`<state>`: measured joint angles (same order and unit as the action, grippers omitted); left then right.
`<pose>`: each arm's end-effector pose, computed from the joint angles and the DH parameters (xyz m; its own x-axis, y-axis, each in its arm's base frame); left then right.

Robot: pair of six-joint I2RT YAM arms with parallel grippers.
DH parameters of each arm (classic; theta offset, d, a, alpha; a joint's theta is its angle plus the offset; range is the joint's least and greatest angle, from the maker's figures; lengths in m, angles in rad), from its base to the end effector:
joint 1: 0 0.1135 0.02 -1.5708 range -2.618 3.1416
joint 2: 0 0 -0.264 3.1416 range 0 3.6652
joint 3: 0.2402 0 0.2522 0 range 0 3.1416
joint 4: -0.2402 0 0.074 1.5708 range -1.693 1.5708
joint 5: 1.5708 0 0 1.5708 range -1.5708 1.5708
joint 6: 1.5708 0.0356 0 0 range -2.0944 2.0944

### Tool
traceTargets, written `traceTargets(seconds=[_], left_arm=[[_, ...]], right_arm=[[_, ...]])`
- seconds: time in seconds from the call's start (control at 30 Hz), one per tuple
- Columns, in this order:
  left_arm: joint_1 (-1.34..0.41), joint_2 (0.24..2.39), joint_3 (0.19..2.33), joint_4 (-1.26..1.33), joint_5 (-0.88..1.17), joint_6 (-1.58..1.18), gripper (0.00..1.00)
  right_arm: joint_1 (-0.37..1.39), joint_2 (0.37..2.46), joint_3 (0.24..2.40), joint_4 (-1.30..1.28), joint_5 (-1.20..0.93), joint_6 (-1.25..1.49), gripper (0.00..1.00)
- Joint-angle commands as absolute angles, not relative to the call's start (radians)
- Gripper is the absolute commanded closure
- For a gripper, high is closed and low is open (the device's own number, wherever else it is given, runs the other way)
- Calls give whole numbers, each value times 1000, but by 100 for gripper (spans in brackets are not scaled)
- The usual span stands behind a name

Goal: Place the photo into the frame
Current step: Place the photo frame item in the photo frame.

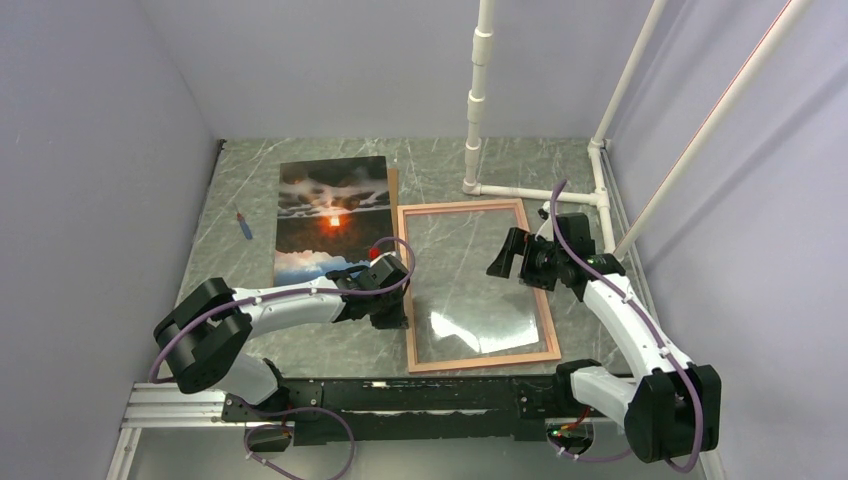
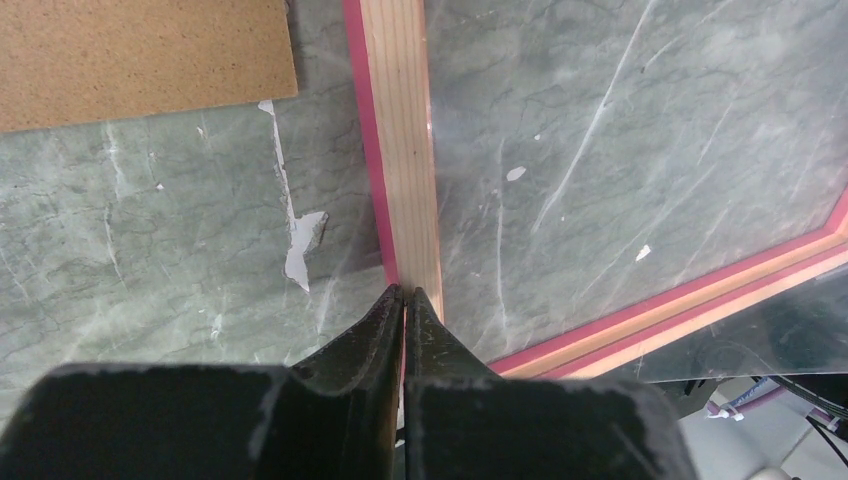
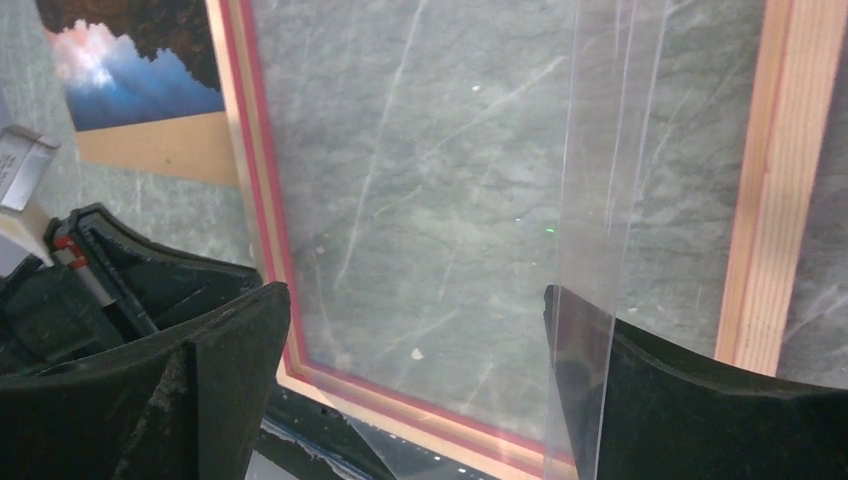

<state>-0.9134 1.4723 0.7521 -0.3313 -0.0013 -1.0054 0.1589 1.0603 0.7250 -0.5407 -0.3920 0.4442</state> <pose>0.1663 -0.2154 0.1646 -0.9523 -0.1482 -0.2668 -0.0240 0.9079 -0.4184 0.2057 0.0467 0.2378 -0.8515 0.2658 -0.4520 -0.0241 0.8412 0.5401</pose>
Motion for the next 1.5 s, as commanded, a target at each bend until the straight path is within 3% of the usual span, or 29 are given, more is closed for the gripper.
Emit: traceTargets(seconds=[0.0,0.47,0.9,1.13,1.33,1.47], left_arm=[[-917,1550,706,-415,-117,-960,91],[-920,1554,710,-414,-118,-957,93],[-923,1556,719,-414,-119,-951,92],[-924,1517,716,-361,-96,-939,69],[-924,1538,740,-331,-66,-938,57],[-924,1539,753,-323,-67,-933,55]], right_arm=[[164,1066,720,-556,-310,433,0],[164,1128,753,-640,-84,488,0],[165,1091,770,-644,-63,501,0],[164,1081,766,-633,-93,502,0],[164,1077,753,-622,-116,499,0],[164,1070,743,-618,-122,495,0]])
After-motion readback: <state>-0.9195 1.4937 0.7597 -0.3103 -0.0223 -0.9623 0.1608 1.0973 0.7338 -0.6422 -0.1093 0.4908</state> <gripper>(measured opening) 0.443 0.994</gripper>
